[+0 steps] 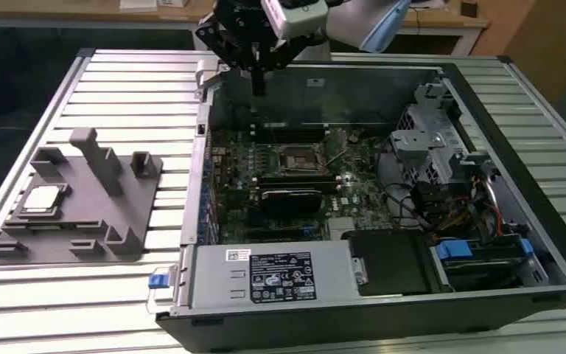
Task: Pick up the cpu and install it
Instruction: 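Reach for the cpu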
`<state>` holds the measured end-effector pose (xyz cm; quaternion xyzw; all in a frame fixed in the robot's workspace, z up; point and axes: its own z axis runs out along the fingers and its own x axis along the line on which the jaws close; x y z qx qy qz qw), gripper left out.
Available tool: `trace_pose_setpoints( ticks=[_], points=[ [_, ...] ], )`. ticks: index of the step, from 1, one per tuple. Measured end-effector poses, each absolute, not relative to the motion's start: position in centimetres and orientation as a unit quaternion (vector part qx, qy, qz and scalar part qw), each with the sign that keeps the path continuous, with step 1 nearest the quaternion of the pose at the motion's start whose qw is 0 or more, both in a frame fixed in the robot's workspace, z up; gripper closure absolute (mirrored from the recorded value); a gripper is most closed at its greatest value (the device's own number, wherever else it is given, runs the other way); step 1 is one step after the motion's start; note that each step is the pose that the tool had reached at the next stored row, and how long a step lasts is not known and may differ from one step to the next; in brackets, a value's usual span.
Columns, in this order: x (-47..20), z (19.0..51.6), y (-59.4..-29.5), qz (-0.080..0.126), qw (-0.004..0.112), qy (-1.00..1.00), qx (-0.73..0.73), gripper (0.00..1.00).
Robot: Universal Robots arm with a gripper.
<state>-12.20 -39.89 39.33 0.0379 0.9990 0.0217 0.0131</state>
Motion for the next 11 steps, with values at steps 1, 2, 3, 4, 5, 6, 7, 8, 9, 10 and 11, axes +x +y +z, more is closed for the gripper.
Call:
trace_pose_setpoints(
  ticks=[1,2,3,4,5,6,7,8,9,10,11],
  points=[
    [-12.20,39.33,-39.89,0.022,0.013,0.999,0.038,0.89],
    [-12.20,39.33,-39.89,0.022,0.013,0.999,0.038,0.89],
    [-12.20,39.33,-39.89,0.022,0.013,0.999,0.038,0.89],
    [-12.20,39.33,-39.89,0.022,0.013,0.999,0.038,0.89],
    [-12.20,39.33,-39.89,0.022,0.013,0.999,0.038,0.89],
    [-12.19,39.33,-39.89,0.022,0.013,0.999,0.038,0.89],
    [-12.20,39.33,-39.89,0.022,0.013,0.999,0.038,0.89],
    [-12.20,39.33,-39.89,0.022,0.013,0.999,0.038,0.89],
    [-12.21,39.33,-39.89,0.022,0.013,0.999,0.038,0.89],
    [-12.23,39.33,-39.89,0.022,0.013,0.999,0.038,0.89],
    [-12.27,39.33,-39.89,0.022,0.013,0.999,0.038,0.89]
  ],
)
